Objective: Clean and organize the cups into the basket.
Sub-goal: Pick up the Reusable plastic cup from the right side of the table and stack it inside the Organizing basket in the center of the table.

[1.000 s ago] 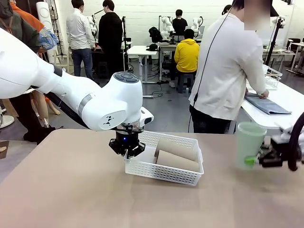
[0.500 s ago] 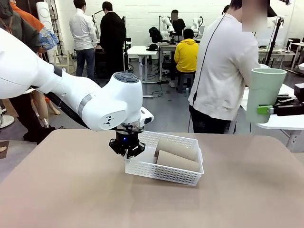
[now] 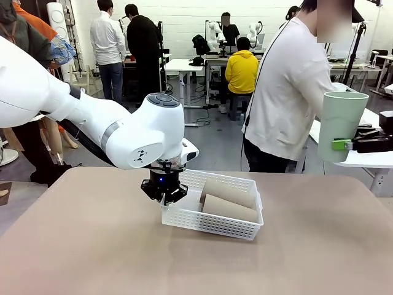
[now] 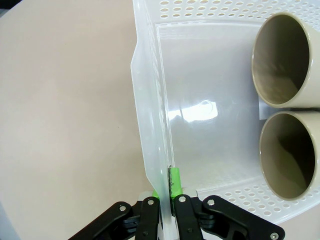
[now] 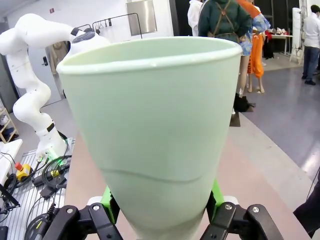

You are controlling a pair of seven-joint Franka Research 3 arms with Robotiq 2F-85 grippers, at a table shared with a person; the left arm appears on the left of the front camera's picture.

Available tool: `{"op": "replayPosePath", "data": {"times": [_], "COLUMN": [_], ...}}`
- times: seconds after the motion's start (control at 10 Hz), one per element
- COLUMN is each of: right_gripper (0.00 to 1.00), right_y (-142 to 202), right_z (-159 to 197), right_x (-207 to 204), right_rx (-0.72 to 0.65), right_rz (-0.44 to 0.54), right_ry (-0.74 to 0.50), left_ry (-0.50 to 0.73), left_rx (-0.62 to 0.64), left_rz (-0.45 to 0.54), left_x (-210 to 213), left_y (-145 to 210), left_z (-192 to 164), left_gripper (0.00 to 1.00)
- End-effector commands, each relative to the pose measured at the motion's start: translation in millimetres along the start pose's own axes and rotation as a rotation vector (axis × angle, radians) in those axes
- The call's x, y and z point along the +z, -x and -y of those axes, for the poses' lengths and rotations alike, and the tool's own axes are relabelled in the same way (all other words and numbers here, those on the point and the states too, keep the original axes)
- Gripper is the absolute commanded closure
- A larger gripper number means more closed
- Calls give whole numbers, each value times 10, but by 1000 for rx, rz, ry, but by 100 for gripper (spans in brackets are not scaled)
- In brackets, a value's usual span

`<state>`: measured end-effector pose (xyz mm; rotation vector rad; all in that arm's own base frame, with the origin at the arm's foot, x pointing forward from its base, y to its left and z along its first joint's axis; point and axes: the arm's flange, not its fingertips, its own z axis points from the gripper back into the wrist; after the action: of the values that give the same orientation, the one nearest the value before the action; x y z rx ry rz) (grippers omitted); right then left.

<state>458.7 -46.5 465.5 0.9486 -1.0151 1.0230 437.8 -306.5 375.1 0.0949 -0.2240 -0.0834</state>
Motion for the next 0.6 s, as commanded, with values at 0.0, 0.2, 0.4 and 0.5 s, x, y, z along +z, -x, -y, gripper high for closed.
{"op": "replayPosePath", "data": {"times": [0.0, 0.2, 0.4, 0.5], "right_gripper": [100, 19, 19, 19], "right_y": [3, -274, -655, -640], "right_z": [-13, -145, -250, -194], "right_x": [7, -250, -1033, -1462], "right_rx": [16, 105, 211, 206], "right_rz": [12, -210, -577, -748], "right_ry": [-14, 25, -29, -18], "left_ry": [-1, -1, -1, -1], "left_rx": [-2, -2, -2, -2], "left_rz": [3, 3, 3, 3], "left_x": [2, 2, 2, 2], "left_y": [-4, -4, -4, -4], "left_z": [10, 10, 10, 10], "left_gripper": [100, 100, 100, 100]}}
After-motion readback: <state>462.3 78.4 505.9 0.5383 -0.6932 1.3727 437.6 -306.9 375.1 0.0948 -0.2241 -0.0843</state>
